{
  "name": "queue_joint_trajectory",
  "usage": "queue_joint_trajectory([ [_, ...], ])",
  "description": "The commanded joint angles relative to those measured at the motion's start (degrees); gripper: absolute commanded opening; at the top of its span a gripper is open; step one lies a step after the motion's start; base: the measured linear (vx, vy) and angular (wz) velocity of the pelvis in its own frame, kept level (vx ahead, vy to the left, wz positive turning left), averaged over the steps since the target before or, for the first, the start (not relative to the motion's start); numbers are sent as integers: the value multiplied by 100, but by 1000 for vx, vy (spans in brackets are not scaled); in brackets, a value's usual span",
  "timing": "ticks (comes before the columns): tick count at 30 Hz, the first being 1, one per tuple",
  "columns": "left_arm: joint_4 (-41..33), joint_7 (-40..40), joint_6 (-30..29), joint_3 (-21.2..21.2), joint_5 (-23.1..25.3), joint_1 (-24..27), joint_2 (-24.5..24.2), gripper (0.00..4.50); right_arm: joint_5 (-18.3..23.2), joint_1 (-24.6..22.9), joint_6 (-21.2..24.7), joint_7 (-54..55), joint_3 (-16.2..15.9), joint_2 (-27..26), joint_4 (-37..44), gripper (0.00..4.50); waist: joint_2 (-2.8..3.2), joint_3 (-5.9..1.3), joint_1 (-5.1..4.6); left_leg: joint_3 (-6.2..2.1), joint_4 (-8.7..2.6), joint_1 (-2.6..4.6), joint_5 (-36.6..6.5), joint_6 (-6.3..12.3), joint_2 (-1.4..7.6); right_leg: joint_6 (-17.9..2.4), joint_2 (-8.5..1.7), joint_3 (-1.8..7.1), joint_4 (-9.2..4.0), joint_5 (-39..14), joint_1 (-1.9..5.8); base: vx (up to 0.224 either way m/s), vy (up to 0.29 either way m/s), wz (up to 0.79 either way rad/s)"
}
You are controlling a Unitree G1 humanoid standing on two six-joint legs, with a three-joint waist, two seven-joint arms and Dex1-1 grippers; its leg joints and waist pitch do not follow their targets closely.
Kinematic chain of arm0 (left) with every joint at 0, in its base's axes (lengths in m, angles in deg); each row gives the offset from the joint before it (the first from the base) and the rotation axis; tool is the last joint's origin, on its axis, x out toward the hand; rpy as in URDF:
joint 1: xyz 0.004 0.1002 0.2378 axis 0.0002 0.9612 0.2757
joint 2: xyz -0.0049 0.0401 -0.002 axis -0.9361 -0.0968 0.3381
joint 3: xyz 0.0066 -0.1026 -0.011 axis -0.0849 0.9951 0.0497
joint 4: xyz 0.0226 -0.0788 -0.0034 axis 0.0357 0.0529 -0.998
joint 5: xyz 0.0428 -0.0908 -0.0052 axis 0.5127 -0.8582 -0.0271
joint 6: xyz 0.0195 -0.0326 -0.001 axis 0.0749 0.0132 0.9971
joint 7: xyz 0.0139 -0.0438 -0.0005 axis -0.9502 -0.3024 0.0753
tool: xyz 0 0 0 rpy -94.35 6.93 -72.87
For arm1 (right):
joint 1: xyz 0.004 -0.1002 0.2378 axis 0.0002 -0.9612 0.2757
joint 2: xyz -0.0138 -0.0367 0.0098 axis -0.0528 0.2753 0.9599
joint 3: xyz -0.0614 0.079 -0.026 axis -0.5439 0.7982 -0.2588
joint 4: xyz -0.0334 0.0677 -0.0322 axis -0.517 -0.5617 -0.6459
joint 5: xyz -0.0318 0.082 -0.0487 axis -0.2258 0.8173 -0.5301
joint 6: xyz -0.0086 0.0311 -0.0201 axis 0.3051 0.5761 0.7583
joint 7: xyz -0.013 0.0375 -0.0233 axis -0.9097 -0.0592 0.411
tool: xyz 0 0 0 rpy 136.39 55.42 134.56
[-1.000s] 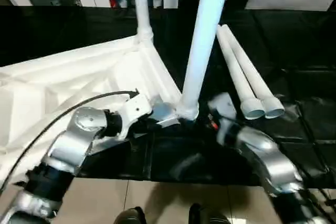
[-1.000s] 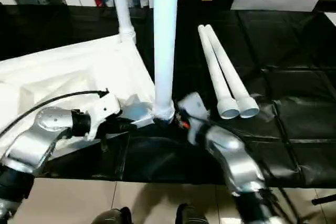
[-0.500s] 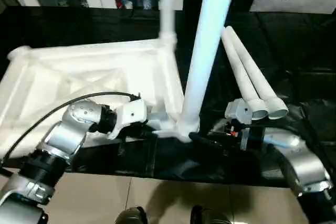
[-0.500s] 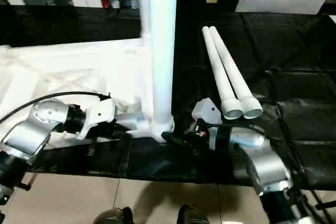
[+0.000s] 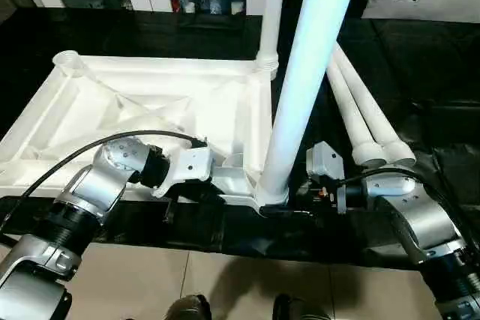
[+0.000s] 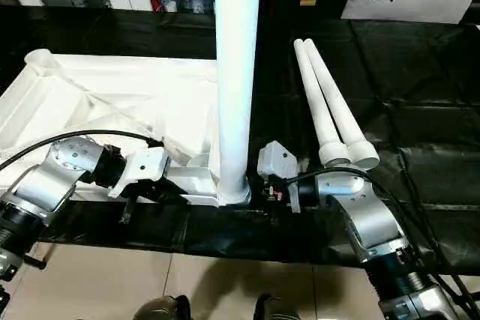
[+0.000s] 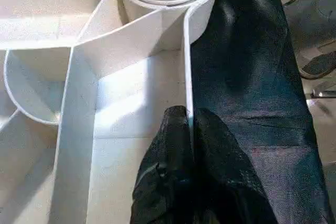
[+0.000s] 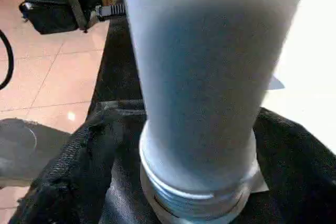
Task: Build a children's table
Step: Rotate leg to tighten
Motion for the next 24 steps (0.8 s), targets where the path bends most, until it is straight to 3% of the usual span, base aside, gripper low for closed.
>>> queue_joint_trajectory([
  [1,44,188,144,-289,208,25,20,0,76,61,38,-146,-90,13,-33,367,-33,-455,-18,-66,-299,4,-573,597,311,-1441,-484,322,-283,-805,357,0,0,0],
  [3,116,198,206,-295,205,9,24,0,66,95,42,-210,-106,17,-86,333,-31,-457,-15,-67,-295,0,-548,605,310,-1417,-480,321,-276,-804,359,0,0,0],
  [11,198,160,216,-245,184,50,42,0,93,15,183,-295,-150,0,-52,278,-31,-447,-12,-67,-302,10,-593,584,313,-1387,-479,320,-291,-924,349,0,0,0],
  [18,-3,115,-88,-108,-39,197,109,0,201,-410,685,72,-121,-141,127,268,-3,-439,30,-67,-309,14,-602,569,322,-1410,-478,324,-296,-865,344,0,0,0],
  [21,-29,137,-107,-106,-59,214,103,0,223,-470,772,174,-92,-209,68,267,3,-424,26,-71,-323,10,-743,496,309,-1355,-478,317,-323,-1073,341,0,0,0],
  [22,-51,156,-128,-101,-79,226,100,0,245,-501,885,251,-72,-263,1,267,38,-412,30,-76,-328,11,-781,477,307,-1345,-482,316,-328,-1127,339,0,0,0],
  [24,-74,174,-161,-87,-98,237,101,0,244,-526,931,315,-57,-316,-59,267,24,-406,15,-76,-341,18,-880,434,310,-1307,-478,315,-349,-1265,336,0,0,0],
])
